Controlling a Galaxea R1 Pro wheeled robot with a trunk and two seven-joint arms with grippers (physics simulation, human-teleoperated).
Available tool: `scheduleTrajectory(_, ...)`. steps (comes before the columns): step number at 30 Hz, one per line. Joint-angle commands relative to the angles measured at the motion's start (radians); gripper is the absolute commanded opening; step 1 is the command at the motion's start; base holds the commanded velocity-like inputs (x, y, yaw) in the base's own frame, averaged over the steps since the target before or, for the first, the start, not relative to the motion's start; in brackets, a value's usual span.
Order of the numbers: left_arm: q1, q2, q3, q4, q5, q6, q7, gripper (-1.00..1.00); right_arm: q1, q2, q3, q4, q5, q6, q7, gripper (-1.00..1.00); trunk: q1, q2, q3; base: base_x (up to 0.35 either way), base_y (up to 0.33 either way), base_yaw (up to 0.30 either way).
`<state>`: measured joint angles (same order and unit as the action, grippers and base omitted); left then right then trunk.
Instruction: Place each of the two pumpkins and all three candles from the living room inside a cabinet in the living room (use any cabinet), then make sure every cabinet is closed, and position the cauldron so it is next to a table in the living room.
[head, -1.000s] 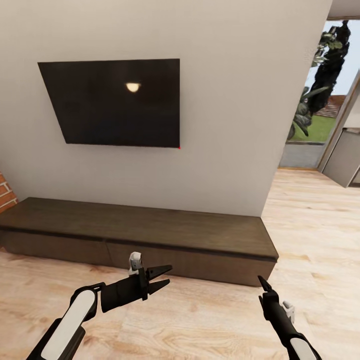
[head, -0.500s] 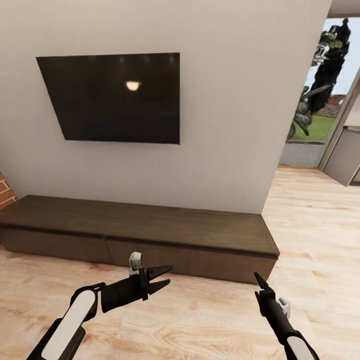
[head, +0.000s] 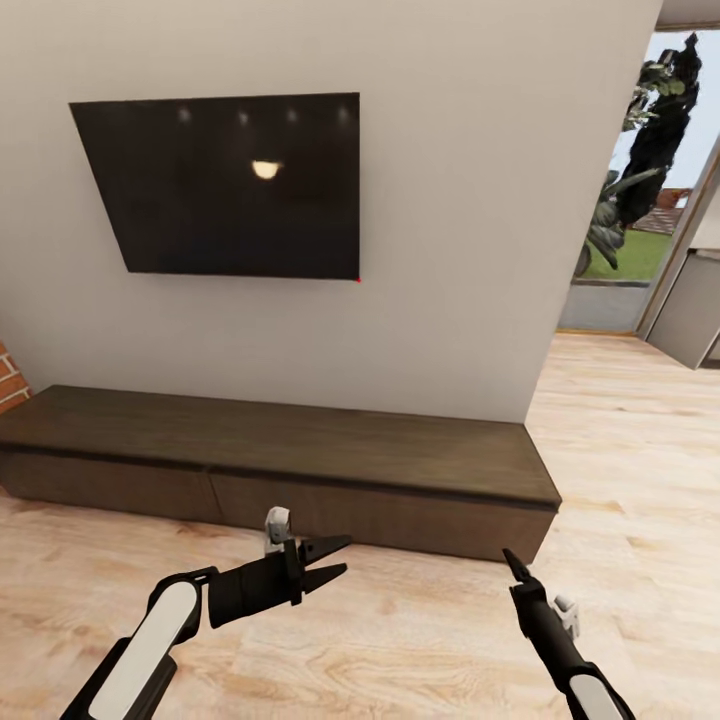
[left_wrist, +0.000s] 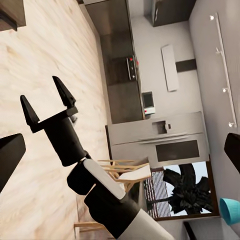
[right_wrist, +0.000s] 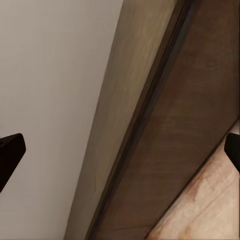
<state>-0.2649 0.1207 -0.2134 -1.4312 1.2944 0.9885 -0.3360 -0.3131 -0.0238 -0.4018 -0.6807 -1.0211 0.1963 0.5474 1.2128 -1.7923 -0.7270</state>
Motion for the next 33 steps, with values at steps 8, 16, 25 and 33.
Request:
scheduleTrajectory(8,-0.001,0.001,-0.026,0.005,-0.004,0.001,-0.010,1.00,-0.001,0.000,0.003,0.006,-0.009,-0.015,-0.003,1.00,0.031,-0.057,-0.026,0.000,0.000,0.000)
scheduleTrajectory(16,-0.001,-0.023,-0.032,0.005,-0.004,0.001,-0.009,1.00,-0.001,0.000,0.030,0.006,-0.008,-0.018,-0.004,1.00,0.061,-0.113,-0.051,0.000,0.000,0.000)
scheduleTrajectory(25,-0.001,-0.033,-0.030,0.006,-0.003,0.001,-0.009,1.00,-0.001,0.000,0.031,0.003,-0.008,-0.019,-0.004,1.00,0.096,-0.176,-0.079,0.000,0.000,0.000)
scheduleTrajectory(33,-0.001,-0.032,-0.025,0.006,-0.003,0.001,-0.011,1.00,-0.093,0.001,0.085,0.006,-0.011,-0.027,-0.072,1.00,0.126,-0.232,-0.104,0.000,0.000,0.000)
